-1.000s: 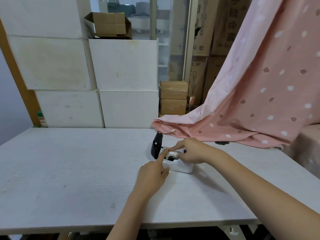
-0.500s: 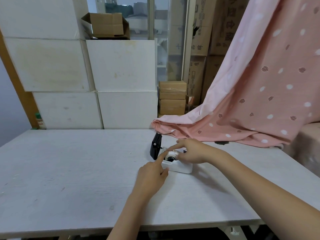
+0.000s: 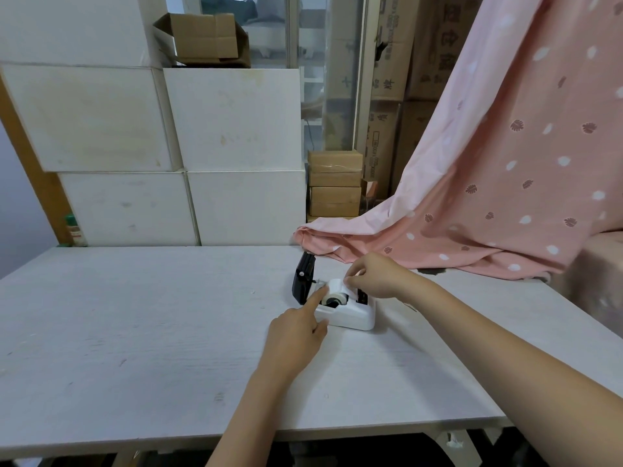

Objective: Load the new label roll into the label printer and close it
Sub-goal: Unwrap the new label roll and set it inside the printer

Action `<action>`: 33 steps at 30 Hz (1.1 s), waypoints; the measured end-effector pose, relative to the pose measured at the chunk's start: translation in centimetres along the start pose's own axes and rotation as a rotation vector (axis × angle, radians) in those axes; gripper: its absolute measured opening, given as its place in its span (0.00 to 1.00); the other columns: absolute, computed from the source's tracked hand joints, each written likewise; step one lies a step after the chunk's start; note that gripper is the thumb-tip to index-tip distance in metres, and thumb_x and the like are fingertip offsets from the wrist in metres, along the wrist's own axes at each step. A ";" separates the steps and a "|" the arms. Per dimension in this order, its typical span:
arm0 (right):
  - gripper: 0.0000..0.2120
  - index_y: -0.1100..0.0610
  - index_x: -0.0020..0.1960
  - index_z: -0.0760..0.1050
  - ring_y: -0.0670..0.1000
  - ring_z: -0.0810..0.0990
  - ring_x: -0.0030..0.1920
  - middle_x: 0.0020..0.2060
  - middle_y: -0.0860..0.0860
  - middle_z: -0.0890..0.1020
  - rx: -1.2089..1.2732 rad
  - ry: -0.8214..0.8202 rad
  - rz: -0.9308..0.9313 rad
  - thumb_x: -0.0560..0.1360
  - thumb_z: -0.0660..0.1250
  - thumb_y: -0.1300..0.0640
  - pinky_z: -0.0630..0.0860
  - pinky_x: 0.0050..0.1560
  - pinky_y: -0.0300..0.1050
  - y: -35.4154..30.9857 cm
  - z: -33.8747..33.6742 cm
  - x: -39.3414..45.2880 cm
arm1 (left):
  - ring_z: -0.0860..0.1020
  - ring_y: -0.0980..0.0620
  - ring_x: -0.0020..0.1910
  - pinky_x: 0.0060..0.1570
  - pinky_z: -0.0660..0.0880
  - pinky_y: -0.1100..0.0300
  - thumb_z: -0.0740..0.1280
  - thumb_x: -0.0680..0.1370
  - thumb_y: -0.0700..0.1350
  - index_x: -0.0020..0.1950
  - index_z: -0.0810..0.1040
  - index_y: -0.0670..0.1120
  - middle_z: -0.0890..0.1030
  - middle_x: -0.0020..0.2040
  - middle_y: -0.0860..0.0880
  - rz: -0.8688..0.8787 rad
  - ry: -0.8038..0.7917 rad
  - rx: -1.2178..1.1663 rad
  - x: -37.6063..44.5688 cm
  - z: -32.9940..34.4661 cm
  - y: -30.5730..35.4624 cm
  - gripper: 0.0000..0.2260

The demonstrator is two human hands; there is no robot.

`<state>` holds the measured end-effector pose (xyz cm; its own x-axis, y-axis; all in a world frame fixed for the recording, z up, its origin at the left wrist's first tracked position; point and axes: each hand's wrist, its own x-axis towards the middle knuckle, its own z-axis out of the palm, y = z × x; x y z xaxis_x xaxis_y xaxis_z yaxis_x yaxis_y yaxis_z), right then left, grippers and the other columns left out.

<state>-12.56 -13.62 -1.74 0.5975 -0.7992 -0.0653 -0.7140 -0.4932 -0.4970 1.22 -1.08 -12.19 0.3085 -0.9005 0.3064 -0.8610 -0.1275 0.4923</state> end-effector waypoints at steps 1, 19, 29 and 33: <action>0.14 0.59 0.60 0.86 0.55 0.82 0.59 0.58 0.55 0.84 0.006 -0.009 0.017 0.82 0.68 0.53 0.78 0.56 0.50 -0.2 0.0 0.1 | 0.80 0.50 0.42 0.45 0.78 0.51 0.63 0.82 0.48 0.80 0.60 0.59 0.83 0.39 0.50 0.000 0.002 -0.001 0.0 0.0 0.0 0.27; 0.11 0.70 0.56 0.79 0.51 0.78 0.28 0.32 0.59 0.80 0.659 0.015 0.335 0.77 0.75 0.67 0.78 0.28 0.40 1.1 1.1 1.6 | 0.75 0.52 0.37 0.37 0.77 0.51 0.64 0.81 0.46 0.54 0.73 0.51 0.74 0.37 0.54 -0.040 0.549 -0.188 -0.7 -0.4 0.6 0.03; 0.08 0.69 0.55 0.78 0.52 0.77 0.30 0.34 0.59 0.79 0.842 0.030 0.335 0.76 0.73 0.71 0.80 0.37 0.46 3.0 0.8 1.0 | 0.68 0.49 0.74 0.69 0.71 0.53 0.63 0.83 0.46 0.82 0.57 0.45 0.70 0.76 0.48 -0.058 0.349 -0.154 -0.2 -0.1 0.4 0.29; 0.07 0.73 0.54 0.79 0.54 0.75 0.31 0.39 0.62 0.80 0.934 0.017 0.352 0.77 0.72 0.73 0.80 0.43 0.47 4.0 1.0 0.4 | 0.69 0.49 0.74 0.68 0.70 0.55 0.62 0.83 0.46 0.83 0.54 0.47 0.68 0.78 0.49 -0.053 0.310 -0.151 -0.2 -0.1 0.3 0.30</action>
<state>-14.80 -15.58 -4.60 0.3962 -0.8565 -0.3308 -0.2714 0.2349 -0.9334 0.92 -0.88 -11.99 0.4792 -0.7223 0.4986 -0.7783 -0.0871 0.6219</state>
